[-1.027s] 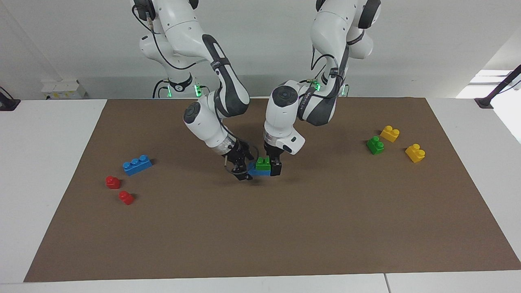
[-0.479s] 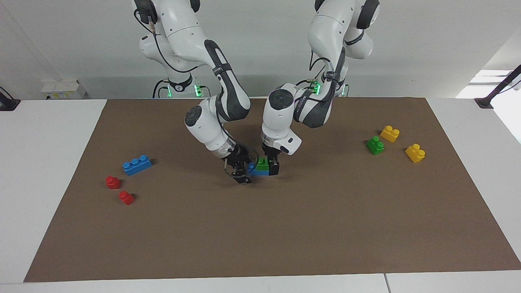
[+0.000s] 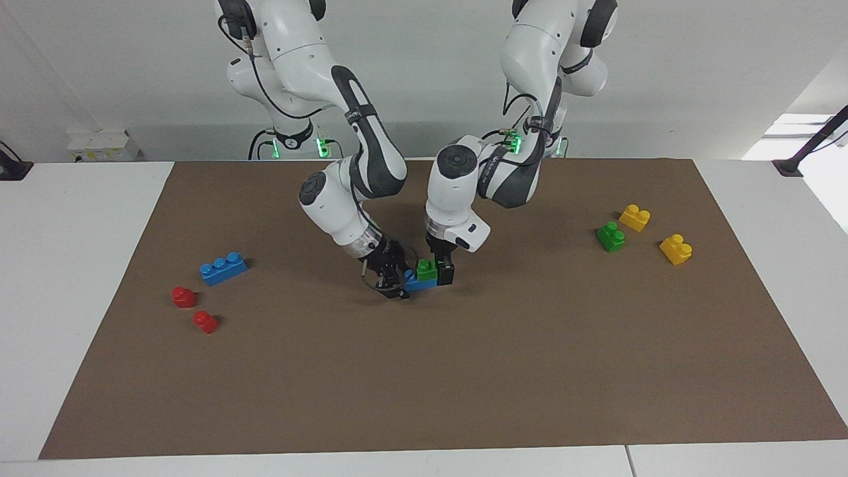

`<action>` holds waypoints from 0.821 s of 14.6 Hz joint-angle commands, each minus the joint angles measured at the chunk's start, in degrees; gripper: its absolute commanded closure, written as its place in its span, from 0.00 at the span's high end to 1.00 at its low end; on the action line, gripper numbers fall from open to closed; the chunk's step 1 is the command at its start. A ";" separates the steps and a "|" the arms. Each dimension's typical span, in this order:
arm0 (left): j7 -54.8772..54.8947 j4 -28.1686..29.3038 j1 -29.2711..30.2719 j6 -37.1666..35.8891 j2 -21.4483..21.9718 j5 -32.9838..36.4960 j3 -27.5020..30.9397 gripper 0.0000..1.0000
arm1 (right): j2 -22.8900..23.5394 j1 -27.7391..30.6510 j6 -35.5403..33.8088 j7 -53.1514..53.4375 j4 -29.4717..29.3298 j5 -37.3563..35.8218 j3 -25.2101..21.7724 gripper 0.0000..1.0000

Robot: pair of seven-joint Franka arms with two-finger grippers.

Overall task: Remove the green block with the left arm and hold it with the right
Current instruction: 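Grasp the green brick with the left gripper while the right gripper grasps blue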

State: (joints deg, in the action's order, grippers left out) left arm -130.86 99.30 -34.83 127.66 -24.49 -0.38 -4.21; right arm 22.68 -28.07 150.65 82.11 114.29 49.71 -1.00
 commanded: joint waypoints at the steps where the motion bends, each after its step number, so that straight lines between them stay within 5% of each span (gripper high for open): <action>1: -1.50 0.63 -1.03 0.48 0.49 0.99 0.87 1.00 | 0.26 -0.23 1.40 -2.04 -0.03 1.97 0.03 0.53; 3: -2.72 0.63 -1.03 0.74 0.49 0.99 0.87 1.00 | 0.34 -0.32 1.40 -2.04 -0.12 1.97 0.03 0.44; 7: -3.26 0.54 -1.11 0.83 0.49 0.99 0.87 1.00 | 0.34 -0.23 1.40 -2.04 -0.20 1.97 0.03 0.43; 12: -4.49 0.45 -1.11 1.27 0.49 0.99 0.96 1.00 | 0.43 -0.67 1.49 -2.13 -0.20 1.97 0.03 0.19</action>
State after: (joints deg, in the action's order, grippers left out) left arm -133.58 99.29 -34.91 128.15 -24.49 -0.37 -4.21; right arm 22.68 -28.25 150.77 82.09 114.20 49.72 -0.99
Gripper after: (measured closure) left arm 0.000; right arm 0.648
